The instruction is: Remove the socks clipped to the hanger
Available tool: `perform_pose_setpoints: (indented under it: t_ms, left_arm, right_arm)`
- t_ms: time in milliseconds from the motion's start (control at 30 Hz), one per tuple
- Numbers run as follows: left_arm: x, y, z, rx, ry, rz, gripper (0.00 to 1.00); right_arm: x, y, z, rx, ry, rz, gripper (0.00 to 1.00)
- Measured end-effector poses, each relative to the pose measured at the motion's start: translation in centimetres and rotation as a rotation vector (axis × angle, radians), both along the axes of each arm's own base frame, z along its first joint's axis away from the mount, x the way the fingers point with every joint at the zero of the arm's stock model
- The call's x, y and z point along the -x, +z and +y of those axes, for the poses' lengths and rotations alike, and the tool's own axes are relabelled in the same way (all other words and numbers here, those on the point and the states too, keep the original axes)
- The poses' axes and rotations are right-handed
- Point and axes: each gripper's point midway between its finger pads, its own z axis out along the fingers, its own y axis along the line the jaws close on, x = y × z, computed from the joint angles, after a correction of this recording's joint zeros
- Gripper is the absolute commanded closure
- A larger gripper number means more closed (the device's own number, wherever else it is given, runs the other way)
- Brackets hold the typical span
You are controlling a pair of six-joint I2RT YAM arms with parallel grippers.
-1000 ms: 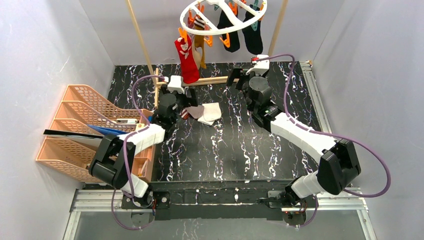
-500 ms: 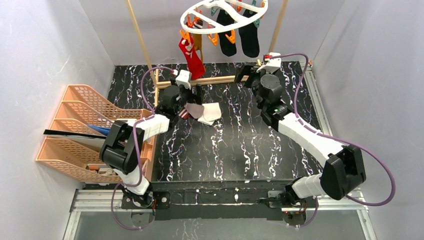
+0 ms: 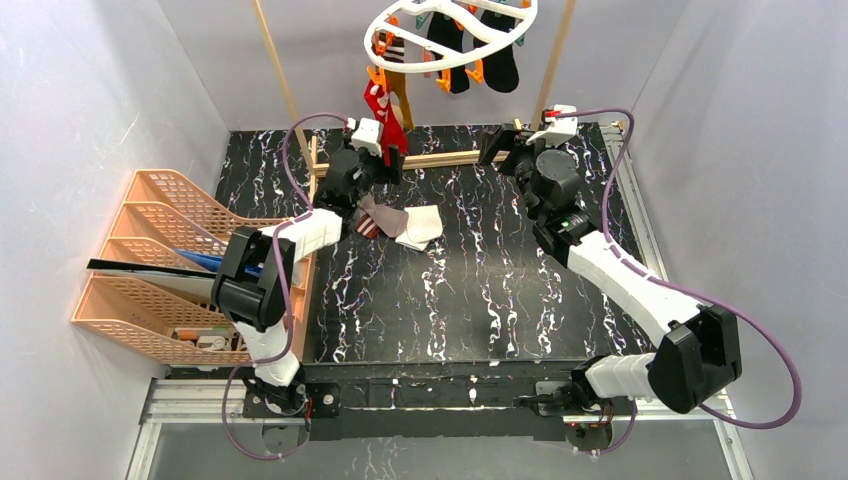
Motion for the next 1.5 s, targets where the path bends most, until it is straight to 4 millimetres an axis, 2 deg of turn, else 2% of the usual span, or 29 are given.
perform_pose_setpoints:
  t_ms: [133,200,300,333,567,667,767,900,933,1300,1500]
  left_arm:
    - [-1.6,0.6,-0.6,-0.004,-0.003,-0.019,0.5]
    - [-2.4,0.7,-0.9,-0.006,-0.007,-0.022,0.61]
    - [-3.5,0.5,-1.5,-0.009,-0.02,-0.021,0.97]
    - [-3.7,0.3,-1.7,-0.008,-0.025,-0.016,1.0]
    - [-4.0,-0.8,-2.2,-0.022,-0.057,0.009,1.0]
    - [-3.6,-1.1,-2.2,-0.024,-0.063,0.014,1.0]
    - [-2.7,-2.5,-1.9,-0.037,-0.067,0.042,1.0]
    - [-1.6,-4.1,-1.4,-0.055,-0.065,0.074,0.75]
    - [-1.3,-4.2,-1.2,-0.058,-0.062,0.078,0.72]
    - [-1.3,-2.4,-0.5,-0.033,-0.02,0.021,0.64]
    - [-1.6,-1.6,0.0,-0.001,0.016,-0.02,0.64]
  right_arm:
    - [0.2,0.1,0.1,0.0,0.011,0.001,0.04]
    - [0.4,0.2,0.1,0.0,0.015,0.002,0.04]
    - [0.7,0.5,-0.1,-0.004,0.016,0.001,0.04]
    - [0.8,0.7,-0.2,-0.006,0.016,-0.001,0.04]
    - [1.2,1.1,-0.2,-0.018,0.023,-0.006,0.05]
    - [1.2,1.0,-0.1,-0.019,0.031,-0.001,0.05]
    - [1.3,0.8,0.1,-0.02,0.043,0.006,0.06]
    - [1.3,0.6,0.5,-0.028,0.059,0.014,0.06]
    - [1.2,0.5,0.6,-0.031,0.063,0.018,0.06]
    - [0.9,-0.7,1.5,-0.033,0.092,0.048,0.08]
    - [0.8,-1.2,1.8,-0.035,0.104,0.061,0.08]
